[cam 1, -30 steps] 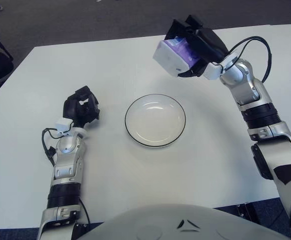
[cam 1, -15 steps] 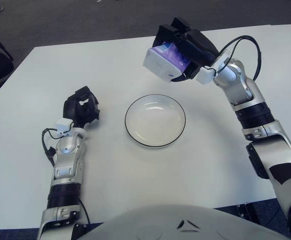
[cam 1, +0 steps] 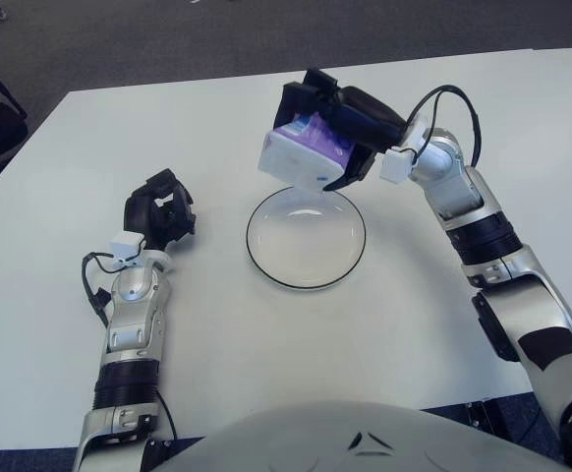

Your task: Put the tissue paper into the plate.

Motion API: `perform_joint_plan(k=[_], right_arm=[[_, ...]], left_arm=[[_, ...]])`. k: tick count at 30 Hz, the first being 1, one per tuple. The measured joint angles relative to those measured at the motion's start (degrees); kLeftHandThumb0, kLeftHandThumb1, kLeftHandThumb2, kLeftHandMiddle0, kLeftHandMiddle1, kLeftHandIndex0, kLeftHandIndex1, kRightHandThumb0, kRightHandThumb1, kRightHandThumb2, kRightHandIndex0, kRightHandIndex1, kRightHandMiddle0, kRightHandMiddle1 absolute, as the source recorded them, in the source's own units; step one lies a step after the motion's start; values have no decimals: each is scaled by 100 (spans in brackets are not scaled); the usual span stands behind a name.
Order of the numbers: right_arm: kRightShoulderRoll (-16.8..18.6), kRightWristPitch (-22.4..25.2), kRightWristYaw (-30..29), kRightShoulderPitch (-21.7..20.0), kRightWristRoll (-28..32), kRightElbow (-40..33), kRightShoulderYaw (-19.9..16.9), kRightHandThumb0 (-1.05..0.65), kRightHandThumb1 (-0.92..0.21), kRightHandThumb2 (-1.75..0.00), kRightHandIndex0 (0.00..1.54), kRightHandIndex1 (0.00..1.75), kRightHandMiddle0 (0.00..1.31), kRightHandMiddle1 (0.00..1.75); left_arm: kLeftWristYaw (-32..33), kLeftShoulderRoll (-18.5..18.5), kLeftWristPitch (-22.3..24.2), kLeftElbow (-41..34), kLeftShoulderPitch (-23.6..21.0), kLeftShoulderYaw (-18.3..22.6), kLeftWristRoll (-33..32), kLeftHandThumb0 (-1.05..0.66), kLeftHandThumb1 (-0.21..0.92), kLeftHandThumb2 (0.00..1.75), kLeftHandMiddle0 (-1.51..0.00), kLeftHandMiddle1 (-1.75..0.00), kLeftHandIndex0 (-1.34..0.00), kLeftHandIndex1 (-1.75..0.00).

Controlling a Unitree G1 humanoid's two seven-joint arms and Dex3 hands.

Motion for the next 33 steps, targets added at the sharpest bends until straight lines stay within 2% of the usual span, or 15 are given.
perform_joint_plan(k=[8,21,33], right_arm=[[-8,173,616,134,339,-259,50,0,-6,-158,84,163,58,175],[12,163,732,293,305,-368,92,0,-7,-155,84,160,57,175],[-51,151,1171,332,311,-389,234,0,-12,-152,78,165,55,175]], left_arm=[[72,0,45,-46,0,-47,2,-42,69,95,-133,-175,-98,-175],[73,-7,88,-78,0,-78,-9,-41,68,95,-135,-175,-100,-175],[74,-7,88,-79,0,-78,-10,-41,68,97,-135,-175,-102,-175]])
